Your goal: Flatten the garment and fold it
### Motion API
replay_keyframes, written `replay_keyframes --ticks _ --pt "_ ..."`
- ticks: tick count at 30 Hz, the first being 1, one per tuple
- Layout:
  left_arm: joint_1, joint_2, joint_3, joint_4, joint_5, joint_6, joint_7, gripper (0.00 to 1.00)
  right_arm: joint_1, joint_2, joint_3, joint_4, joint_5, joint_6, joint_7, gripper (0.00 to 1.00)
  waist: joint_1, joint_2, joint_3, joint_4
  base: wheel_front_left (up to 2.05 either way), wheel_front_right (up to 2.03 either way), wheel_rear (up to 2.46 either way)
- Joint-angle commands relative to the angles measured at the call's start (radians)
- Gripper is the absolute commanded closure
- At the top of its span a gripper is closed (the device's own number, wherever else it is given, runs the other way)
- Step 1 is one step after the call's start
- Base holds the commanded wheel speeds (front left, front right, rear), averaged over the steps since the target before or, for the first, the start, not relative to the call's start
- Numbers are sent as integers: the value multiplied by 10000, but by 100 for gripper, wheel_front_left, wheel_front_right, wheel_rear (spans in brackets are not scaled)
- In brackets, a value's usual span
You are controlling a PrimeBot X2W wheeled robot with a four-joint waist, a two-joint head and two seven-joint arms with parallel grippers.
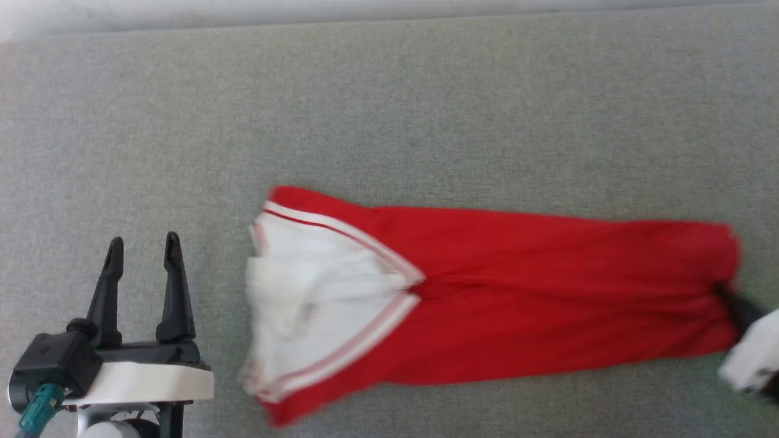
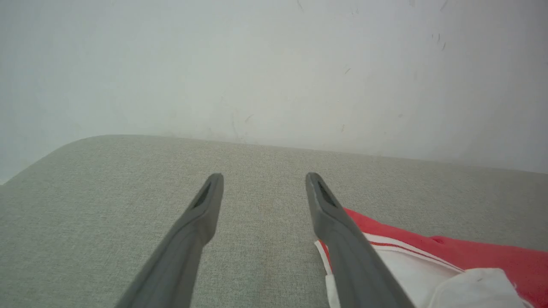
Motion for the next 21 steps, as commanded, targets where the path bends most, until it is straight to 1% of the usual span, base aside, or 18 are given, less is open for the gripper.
replay_keyframes --ticks 1,7,11,14,21 --pt "-135 -51 20 45 9 -72 -37 0 -310 -288 -485 -38 -270 -23 -293 100 -1 0 -163 -79 0 0 0" --pt "22 -40 -65 155 151 -94 -44 0 -423 -1295 -1864 305 -1228 -23 -640 100 -1 0 -545 -6 0 0 0" --pt "146 -66 -107 264 170 -86 -46 0 -392 -1460 -2100 403 -1325 -23 -635 100 -1 0 -801 82 0 0 0" --pt "325 -138 -170 358 139 -79 -47 0 -245 -1330 -1648 233 -995 -23 -294 100 -1 0 -1070 153 0 0 0" --pt "564 -286 -346 551 0 -98 -21 0 425 -1228 674 -992 355 -23 1195 100 -1 0 -1645 285 0 0 0"
